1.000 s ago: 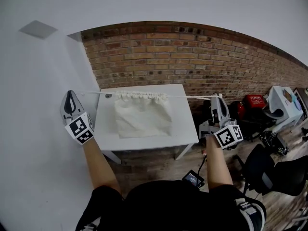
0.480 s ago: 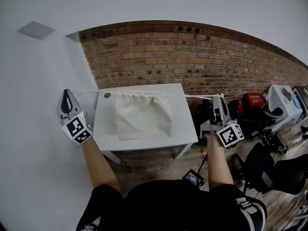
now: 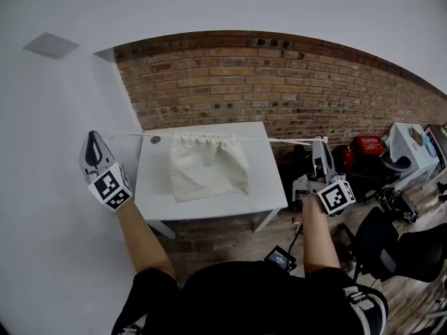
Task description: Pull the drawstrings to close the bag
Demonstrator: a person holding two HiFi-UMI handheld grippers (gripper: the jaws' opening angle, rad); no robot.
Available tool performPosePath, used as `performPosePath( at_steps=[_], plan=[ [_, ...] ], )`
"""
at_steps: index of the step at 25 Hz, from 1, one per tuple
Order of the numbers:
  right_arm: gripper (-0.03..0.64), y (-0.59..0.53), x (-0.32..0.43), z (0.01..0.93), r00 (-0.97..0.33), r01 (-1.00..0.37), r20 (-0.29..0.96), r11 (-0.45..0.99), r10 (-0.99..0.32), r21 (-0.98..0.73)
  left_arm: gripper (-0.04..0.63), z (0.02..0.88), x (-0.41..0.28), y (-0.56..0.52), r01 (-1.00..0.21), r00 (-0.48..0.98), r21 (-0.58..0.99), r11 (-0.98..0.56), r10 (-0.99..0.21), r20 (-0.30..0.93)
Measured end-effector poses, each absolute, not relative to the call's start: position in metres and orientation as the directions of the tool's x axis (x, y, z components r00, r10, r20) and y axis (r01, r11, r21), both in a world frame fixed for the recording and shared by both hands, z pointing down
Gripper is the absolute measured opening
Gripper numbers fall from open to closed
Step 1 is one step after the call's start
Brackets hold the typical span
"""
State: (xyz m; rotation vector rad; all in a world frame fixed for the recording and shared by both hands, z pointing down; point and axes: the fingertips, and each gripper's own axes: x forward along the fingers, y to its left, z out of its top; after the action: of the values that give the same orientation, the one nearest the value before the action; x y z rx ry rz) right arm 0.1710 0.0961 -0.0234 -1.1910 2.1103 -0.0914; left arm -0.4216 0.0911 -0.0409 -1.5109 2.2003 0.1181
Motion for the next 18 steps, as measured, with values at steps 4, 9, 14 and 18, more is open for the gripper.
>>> performPosePath(
  at_steps=[4, 9, 14, 18],
  plan=[
    [0.006, 0.093, 0.173, -0.023, -0.326, -0.721, -0.543, 0.575, -0.774, -0.387, 0.023, -0.044, -0.424, 0.089, -0.898, -0.290, -0.186, 0.398, -0.855, -0.430],
    [0.006, 0.093, 0.180, -0.024, -0.318, -0.726, -0.545, 0.569, -0.776, -0.386, 0.023, -0.049, -0.426, 0.091, -0.911, -0.284, -0.149, 0.385, -0.847, -0.449],
    [0.006, 0.089, 0.183, -0.022, -0.313, -0.710, -0.545, 0.572, -0.778, -0.410, 0.023, -0.052, -0.429, 0.091, -0.925, -0.283, -0.103, 0.365, -0.845, -0.454],
    [0.006, 0.086, 0.191, -0.021, -0.307, -0.699, -0.552, 0.577, -0.775, -0.422, 0.023, -0.052, -0.429, 0.089, -0.929, -0.278, -0.094, 0.358, -0.844, -0.459]
  ],
)
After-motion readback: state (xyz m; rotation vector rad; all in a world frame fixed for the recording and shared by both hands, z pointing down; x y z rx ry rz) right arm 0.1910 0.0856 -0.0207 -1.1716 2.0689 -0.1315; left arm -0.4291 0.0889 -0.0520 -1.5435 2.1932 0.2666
